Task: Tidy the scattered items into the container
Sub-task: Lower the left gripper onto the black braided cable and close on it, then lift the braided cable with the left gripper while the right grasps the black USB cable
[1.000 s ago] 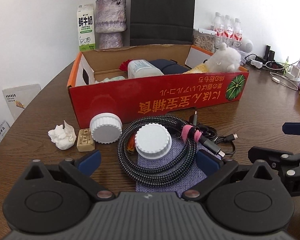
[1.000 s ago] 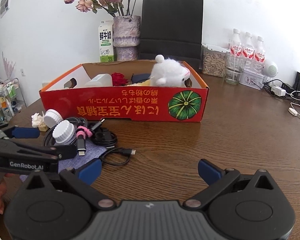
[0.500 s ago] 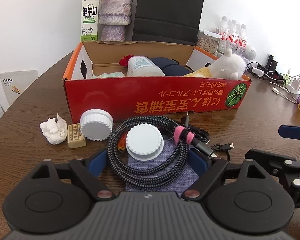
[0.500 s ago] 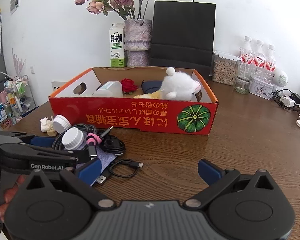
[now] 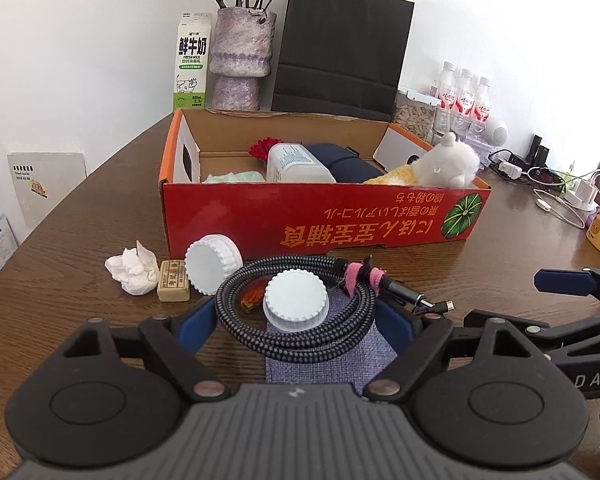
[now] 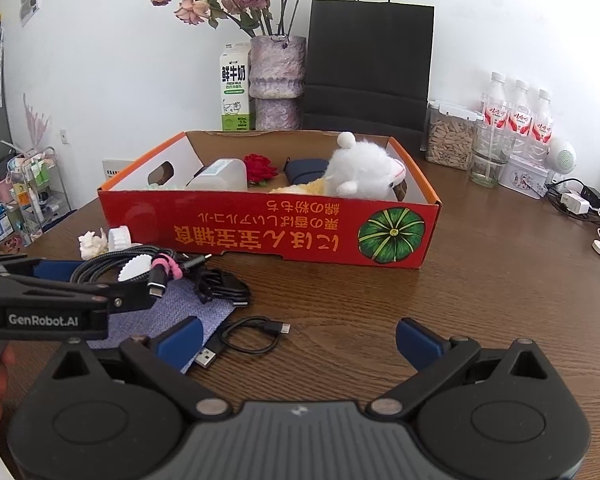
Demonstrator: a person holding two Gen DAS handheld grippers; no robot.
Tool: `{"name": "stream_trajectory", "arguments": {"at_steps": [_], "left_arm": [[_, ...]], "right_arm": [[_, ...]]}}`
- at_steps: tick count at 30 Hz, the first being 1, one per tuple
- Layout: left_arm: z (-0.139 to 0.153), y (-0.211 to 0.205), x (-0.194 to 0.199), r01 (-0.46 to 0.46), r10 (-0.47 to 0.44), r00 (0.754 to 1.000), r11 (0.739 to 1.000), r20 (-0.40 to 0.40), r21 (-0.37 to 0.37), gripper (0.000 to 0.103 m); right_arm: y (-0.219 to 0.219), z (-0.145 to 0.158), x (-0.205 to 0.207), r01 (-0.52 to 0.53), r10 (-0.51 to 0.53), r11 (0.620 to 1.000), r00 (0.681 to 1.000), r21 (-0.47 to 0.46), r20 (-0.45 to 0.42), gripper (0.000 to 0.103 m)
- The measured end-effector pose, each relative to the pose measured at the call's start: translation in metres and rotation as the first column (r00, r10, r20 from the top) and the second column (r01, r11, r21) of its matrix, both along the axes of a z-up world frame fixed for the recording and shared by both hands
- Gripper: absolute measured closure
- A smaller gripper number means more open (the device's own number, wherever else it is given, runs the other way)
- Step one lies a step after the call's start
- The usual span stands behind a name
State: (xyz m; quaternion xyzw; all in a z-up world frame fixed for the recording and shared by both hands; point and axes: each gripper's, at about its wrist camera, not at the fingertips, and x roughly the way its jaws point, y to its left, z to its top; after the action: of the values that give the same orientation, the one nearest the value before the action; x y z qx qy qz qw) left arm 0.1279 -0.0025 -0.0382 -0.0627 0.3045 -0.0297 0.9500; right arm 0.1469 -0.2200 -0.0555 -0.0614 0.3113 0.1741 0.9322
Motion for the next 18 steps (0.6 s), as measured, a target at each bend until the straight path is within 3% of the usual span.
{"name": "stream_trajectory", "arguments": {"at_steps": [17,18], "left_arm": [[0.012,0.030,-0.025,-0.035,0.038,0.997,0.998,0.061,-0.047,0.019],[0.012,0.032,-0.025,-0.039,0.042,0.997,0.998,0.061,-0.049,0.028]], "right_arm": [[0.019,-0.003,-0.003,-0.005,0.004,0.999,1.000,-0.050,-0.011,0.000],[0.021,-0.004,-0.003,-0.007,0.006,0.999,1.000,-0.052,-0.012,0.000]]}}
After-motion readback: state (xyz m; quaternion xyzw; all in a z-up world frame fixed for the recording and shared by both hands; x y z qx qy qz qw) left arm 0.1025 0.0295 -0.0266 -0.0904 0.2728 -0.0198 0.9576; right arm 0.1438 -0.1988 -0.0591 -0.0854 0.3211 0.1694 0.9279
